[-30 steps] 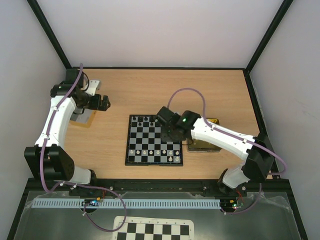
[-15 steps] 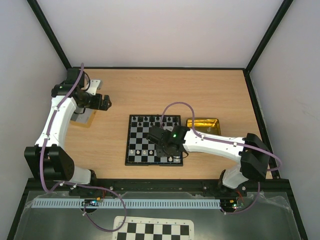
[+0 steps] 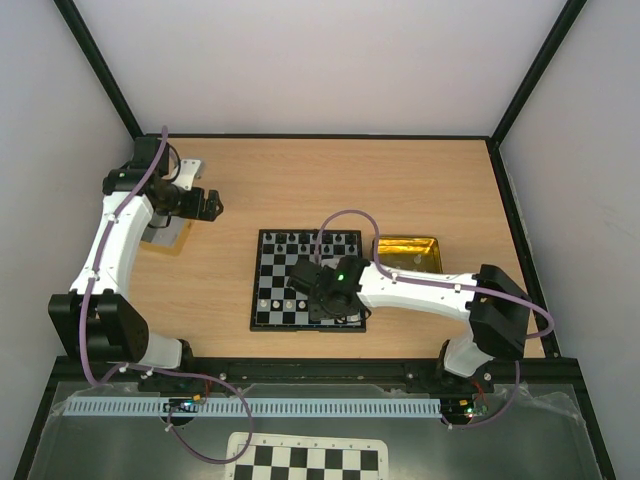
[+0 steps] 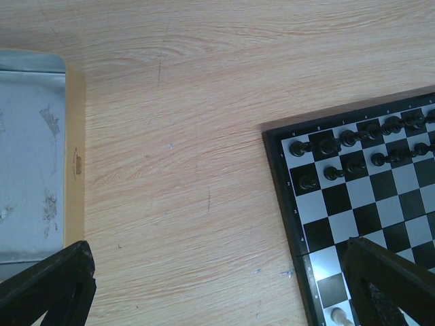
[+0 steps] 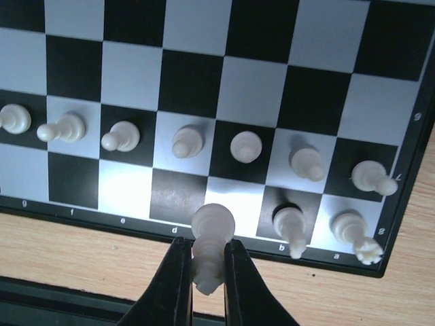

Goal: Set up the chess pieces on the board
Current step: Place the chess piece on the chessboard.

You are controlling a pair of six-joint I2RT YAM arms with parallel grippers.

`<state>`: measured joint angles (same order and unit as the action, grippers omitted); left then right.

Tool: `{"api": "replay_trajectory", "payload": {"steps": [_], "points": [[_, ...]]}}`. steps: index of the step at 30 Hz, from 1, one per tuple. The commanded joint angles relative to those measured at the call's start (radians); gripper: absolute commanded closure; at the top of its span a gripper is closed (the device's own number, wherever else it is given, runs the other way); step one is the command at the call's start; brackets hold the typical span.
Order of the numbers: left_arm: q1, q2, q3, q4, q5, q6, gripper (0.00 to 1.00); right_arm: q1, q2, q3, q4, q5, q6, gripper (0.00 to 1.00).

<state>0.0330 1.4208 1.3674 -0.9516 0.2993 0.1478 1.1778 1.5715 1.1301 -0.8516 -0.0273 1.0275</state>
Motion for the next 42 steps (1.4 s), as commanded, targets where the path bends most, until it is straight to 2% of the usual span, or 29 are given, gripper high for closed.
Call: {"api": "replay_trajectory", "payload": {"steps": [1,14,42], "points": [[-0.002,-0.03,-0.006,-0.001,0.015,-0.013,0.01,0.039,0.015,-0.001,0.006,0.024,0.034,0.98],[-0.002,-0.031,-0.015,0.003,0.013,-0.013,0.01,0.049,0.0,-0.055,0.028,0.06,0.083,0.98],[-0.002,-0.035,-0.018,0.001,0.014,-0.013,0.01,0.048,0.041,-0.044,0.036,0.055,0.066,0.98]]}}
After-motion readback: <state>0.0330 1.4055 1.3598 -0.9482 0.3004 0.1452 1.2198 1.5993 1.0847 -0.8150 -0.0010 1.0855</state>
